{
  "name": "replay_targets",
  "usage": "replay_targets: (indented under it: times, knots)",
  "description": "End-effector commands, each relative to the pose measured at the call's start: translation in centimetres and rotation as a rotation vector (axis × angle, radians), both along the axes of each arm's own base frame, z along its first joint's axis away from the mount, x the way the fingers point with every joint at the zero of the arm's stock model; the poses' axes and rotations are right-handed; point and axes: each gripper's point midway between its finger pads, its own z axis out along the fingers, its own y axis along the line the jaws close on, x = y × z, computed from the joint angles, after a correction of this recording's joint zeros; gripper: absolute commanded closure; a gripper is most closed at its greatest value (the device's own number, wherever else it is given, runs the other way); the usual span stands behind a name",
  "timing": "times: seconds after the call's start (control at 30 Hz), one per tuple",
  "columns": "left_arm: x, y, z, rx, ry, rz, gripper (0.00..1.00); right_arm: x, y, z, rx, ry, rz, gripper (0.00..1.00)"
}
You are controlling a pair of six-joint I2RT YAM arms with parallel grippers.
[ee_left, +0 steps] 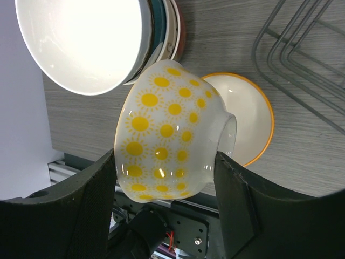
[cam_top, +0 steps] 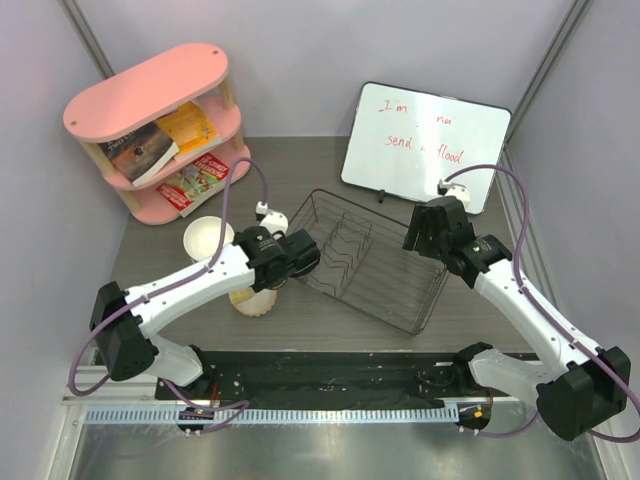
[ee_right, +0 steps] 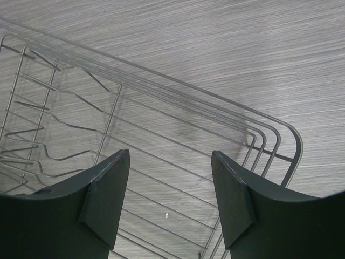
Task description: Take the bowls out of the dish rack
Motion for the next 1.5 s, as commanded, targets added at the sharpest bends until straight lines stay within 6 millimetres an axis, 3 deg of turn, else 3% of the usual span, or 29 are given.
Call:
replay_targets:
  times: [0.0, 0.4, 0.77, 0.9, 0.93, 0.97, 1.07, 1.17, 1.33, 1.4, 1.47]
  knots:
    - [-3.0, 6.1, 1.9, 0.277, 0.107, 0.038, 1.00, 0.5, 0.2, 0.4, 0.016, -0.028, 0.009, 0.33]
    - [-2.0, 5.1, -0.3, 0.418, 0.197, 0.033, 0.99, 0.5, -0.1, 0.2, 0.016, -0.027, 0.014, 0.33]
    - [-1.9, 4.6, -0.5, 0.433, 0.190, 0.014, 0.91, 0.4, -0.7, -0.1, 0.023, -0.018, 0.008, 0.32]
    - [-2.0, 3.7, -0.8, 0.449, 0.211, -0.019, 0.74, 0.5, -0.7, 0.0, 0.027, -0.023, 0.006, 0.32]
    - [-2.1, 3.2, -1.0, 0.461, 0.226, -0.037, 0.49, 0.5, -0.8, 0.0, 0.027, -0.021, 0.003, 0.32]
    - [-2.2, 3.0, -1.1, 0.463, 0.230, -0.047, 0.44, 0.5, -0.8, 0.0, 0.025, -0.021, 0.006, 0.33]
    - [-2.3, 2.7, -1.3, 0.471, 0.237, -0.057, 0.42, 0.5, -0.9, 0.1, 0.029, -0.022, 0.002, 0.32]
    - [-2.4, 2.5, -1.3, 0.468, 0.239, -0.069, 0.34, 0.6, -0.9, 0.2, 0.029, -0.024, 0.002, 0.32]
    - [-2.5, 2.4, -1.4, 0.462, 0.246, -0.079, 0.33, 0.8, -0.9, 0.1, 0.030, -0.019, 0.003, 0.32]
    - [-2.6, 2.3, -1.4, 0.463, 0.246, -0.081, 0.25, 0.9, -1.0, 0.2, 0.032, -0.022, -0.001, 0.32]
    - [-2.6, 2.3, -1.5, 0.464, 0.247, -0.083, 0.24, 0.9, -0.9, 0.3, 0.036, -0.024, 0.001, 0.32]
